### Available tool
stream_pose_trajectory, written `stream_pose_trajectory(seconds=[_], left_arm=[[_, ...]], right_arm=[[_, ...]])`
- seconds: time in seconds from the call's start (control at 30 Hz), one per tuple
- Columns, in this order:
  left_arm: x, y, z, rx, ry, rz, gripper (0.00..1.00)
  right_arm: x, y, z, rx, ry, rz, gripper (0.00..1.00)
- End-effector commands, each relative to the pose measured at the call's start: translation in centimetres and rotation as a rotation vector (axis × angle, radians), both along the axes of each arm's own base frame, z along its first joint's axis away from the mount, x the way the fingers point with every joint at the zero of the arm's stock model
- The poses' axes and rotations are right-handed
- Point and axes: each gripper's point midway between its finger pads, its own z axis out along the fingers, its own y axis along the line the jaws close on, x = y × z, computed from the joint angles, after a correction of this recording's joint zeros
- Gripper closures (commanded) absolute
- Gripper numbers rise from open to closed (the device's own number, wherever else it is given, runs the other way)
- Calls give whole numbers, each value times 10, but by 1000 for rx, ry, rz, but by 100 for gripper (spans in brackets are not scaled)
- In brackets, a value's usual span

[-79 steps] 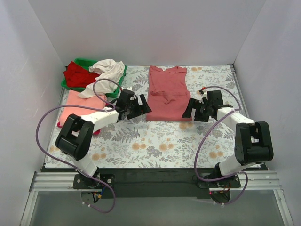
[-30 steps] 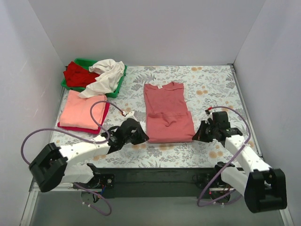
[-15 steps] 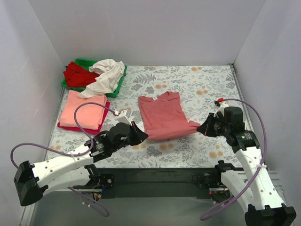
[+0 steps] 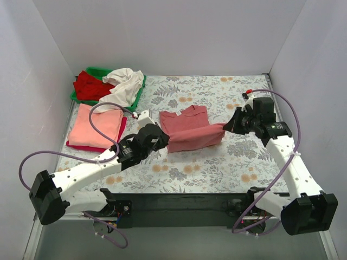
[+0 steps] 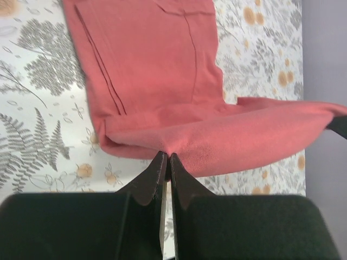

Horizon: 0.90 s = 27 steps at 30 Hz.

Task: Fold and stack the t-shirts
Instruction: Fold the tshirt

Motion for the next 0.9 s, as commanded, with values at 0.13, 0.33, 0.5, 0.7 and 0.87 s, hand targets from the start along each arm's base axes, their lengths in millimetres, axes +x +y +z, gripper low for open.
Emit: stream_pose_trajectory(seconds=[0.13,0.33,0.5,0.7,0.87], left_arm=[[52,31,26,14,-58,132,100],[80,36,31,28,-74,152,100],[100,42,31,34,-71,183,100],[121,51,24,51,-67,224,100],[137,57,17,65,-61,243,100]], right_arm=[[50,28,43,93,-134,107,99],[75,36,45,122,-131,111,99],[89,43,41,151,-107,136,99],[104,51,32,220,-73,179,99],[116,57,22,278,-35,197,99]])
